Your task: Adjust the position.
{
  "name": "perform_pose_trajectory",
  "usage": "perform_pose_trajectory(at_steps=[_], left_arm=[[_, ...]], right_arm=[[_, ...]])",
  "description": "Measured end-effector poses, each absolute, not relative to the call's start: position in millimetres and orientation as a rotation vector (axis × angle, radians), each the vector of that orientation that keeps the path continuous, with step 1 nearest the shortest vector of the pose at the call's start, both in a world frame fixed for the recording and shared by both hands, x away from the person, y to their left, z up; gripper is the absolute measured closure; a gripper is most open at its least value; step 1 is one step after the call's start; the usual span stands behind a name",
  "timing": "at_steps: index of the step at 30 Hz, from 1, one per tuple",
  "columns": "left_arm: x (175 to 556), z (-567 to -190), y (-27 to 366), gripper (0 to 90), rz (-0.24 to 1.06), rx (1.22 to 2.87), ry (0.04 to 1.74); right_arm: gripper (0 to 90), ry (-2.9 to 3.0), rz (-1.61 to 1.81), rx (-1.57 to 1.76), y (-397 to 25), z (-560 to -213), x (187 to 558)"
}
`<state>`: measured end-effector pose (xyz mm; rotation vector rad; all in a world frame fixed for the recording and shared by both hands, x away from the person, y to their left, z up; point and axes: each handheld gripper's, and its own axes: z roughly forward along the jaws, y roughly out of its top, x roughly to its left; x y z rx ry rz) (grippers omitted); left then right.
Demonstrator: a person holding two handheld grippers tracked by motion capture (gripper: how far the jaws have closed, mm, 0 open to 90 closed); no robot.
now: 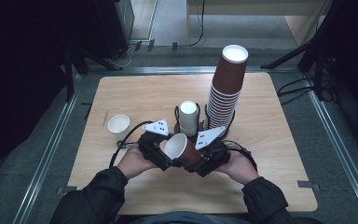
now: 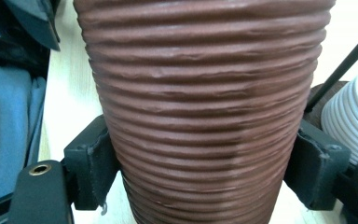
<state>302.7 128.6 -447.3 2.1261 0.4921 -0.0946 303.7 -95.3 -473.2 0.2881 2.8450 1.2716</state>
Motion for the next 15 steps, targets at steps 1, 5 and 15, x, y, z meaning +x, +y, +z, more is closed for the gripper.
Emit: perform_pose_trajectory(at_steps=[1, 5, 15], left_arm=[[303.1, -447.4, 128.5, 0.0, -0.101, 2.121, 0.497], [300.5, -446.2, 127.9, 1.8, -0.046, 2.132, 0.502], [300.3, -442.0, 129.3, 8.3, -0.046, 2.154, 0.501]], right_arm=[[21.0, 2.840, 1.281, 0.283, -94.6, -473.4, 304.1], [21.0, 2.836, 1.288, 0.278, -92.4, -473.8, 303.4], [16.4, 2.840, 1.291, 0.284, -93.7, -473.2, 302.9]])
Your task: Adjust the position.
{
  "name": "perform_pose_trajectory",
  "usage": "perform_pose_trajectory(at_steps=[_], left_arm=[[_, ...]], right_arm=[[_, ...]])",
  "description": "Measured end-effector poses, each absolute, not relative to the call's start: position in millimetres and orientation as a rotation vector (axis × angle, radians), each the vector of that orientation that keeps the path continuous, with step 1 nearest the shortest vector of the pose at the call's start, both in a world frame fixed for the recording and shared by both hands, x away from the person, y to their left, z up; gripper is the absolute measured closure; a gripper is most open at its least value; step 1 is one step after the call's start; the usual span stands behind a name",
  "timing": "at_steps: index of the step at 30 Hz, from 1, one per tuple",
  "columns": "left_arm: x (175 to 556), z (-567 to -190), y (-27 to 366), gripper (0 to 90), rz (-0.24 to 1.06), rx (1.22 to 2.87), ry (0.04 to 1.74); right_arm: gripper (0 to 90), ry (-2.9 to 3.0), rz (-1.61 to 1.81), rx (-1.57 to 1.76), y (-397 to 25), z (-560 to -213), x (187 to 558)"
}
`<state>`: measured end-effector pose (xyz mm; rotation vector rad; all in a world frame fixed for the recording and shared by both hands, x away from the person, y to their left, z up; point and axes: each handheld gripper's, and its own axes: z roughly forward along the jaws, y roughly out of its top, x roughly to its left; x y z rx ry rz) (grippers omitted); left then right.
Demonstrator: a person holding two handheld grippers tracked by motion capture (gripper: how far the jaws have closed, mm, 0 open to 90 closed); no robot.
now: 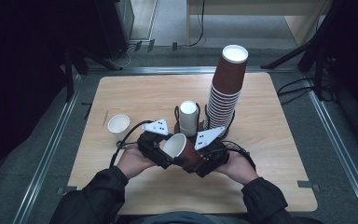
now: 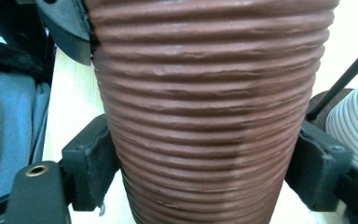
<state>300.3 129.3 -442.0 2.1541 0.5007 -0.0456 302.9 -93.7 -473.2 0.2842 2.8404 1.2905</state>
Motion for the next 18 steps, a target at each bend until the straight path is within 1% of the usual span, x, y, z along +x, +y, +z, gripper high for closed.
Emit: perform_pose_trajectory(at_steps=[9, 13, 18], left_arm=[[304, -442, 139, 8.5, -0.033, 2.180, 0.560], [305, -442, 142, 8.5, -0.018, 2.200, 0.571], [304, -442, 145, 8.4, -0.008, 2.229, 0.563]], right_arm=[[14.7, 2.882, 1.264, 0.355, -103, -472, 303], [14.7, 2.888, 1.253, 0.345, -110, -472, 302], [15.0, 2.862, 1.239, 0.434, -114, -471, 298]])
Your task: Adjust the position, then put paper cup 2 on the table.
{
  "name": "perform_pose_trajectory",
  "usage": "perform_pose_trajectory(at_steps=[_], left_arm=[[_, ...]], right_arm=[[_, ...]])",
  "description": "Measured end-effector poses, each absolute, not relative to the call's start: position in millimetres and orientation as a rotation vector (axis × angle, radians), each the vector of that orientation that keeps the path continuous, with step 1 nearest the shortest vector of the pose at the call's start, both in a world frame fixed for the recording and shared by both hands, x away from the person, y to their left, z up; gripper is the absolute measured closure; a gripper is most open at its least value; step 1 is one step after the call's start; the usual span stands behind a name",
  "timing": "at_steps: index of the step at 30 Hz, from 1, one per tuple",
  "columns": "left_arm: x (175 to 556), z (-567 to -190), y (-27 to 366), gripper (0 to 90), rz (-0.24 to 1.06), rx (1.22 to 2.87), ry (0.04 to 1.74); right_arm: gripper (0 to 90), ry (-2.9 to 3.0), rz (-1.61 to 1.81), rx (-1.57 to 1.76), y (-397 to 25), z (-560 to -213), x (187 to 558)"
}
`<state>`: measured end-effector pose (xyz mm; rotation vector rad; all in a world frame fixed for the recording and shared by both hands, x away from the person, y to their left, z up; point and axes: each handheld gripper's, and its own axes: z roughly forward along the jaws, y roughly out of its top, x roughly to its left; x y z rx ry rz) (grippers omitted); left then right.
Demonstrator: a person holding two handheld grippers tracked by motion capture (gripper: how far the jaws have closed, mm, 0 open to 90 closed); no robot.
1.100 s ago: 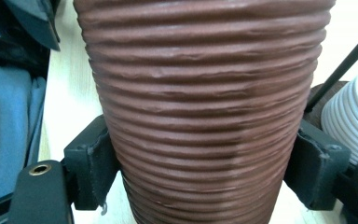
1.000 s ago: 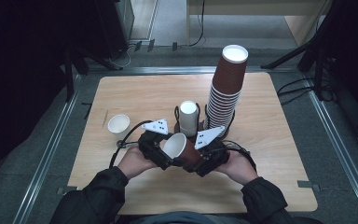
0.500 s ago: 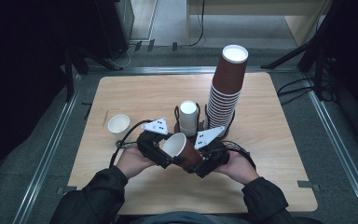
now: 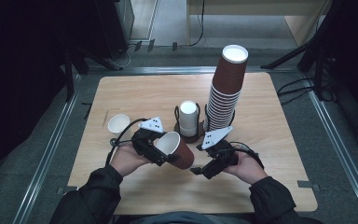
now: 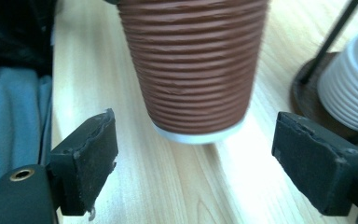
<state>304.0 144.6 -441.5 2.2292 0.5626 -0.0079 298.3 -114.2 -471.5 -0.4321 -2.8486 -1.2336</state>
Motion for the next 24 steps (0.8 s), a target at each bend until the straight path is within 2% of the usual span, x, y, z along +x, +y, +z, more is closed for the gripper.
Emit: perform_pose_trajectory(at_steps=[3, 5, 10, 24], left_arm=[[304, -441, 146, 8.4, 0.007, 2.257, 0.548], [305, -442, 148, 8.4, -0.033, 2.269, 0.539], [303, -441, 152, 8.3, -0.008, 2.286, 0.528], [305, -443, 173, 8.3, -0.001, 2.349, 0.544]], right_arm=[[15.0, -2.857, -1.239, -0.497, -118, -471, 295], [15.8, -2.848, -1.242, -0.504, -120, -471, 294], [17.9, -2.841, -1.330, -0.539, -127, -466, 295], [18.8, -2.889, -1.308, -0.636, -140, -467, 298]])
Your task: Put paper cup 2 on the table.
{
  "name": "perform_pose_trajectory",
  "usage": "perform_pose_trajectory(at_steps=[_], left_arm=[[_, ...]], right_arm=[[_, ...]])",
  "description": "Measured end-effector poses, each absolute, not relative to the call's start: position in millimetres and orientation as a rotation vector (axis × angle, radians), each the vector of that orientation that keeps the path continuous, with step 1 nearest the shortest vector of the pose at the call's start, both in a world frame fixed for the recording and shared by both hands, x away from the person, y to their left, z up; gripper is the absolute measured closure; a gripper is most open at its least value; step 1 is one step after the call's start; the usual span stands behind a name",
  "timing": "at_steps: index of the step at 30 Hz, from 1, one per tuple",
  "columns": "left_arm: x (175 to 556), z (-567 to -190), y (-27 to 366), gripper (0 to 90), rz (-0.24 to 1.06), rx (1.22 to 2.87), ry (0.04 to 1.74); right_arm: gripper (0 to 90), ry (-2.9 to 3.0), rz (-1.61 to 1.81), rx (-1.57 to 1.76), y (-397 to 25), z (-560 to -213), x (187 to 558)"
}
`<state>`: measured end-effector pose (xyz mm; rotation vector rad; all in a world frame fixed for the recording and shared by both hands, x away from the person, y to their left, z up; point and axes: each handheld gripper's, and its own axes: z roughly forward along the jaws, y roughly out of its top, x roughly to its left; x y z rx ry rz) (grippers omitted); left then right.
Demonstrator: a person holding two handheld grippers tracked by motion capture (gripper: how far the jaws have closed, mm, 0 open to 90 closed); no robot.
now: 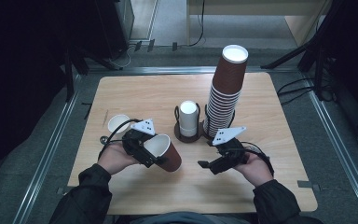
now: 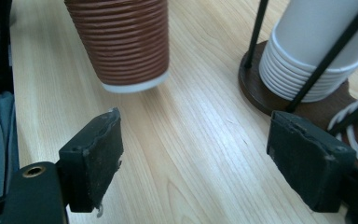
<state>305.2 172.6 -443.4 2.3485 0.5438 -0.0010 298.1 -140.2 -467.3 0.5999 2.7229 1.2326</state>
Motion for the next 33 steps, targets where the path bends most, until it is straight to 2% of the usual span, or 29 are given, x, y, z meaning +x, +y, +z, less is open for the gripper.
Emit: perform_pose_trajectory(at_steps=[13, 33], left_arm=[[305, -444, 196, 8.0, 0.011, 2.359, 0.606], [294, -444, 232, 7.5, 0.079, 2.384, 0.725]], right_arm=[[19.1, 2.702, 1.204, 0.657, -153, -468, 302], [19.1, 2.731, 1.183, 0.638, -148, -470, 313]])
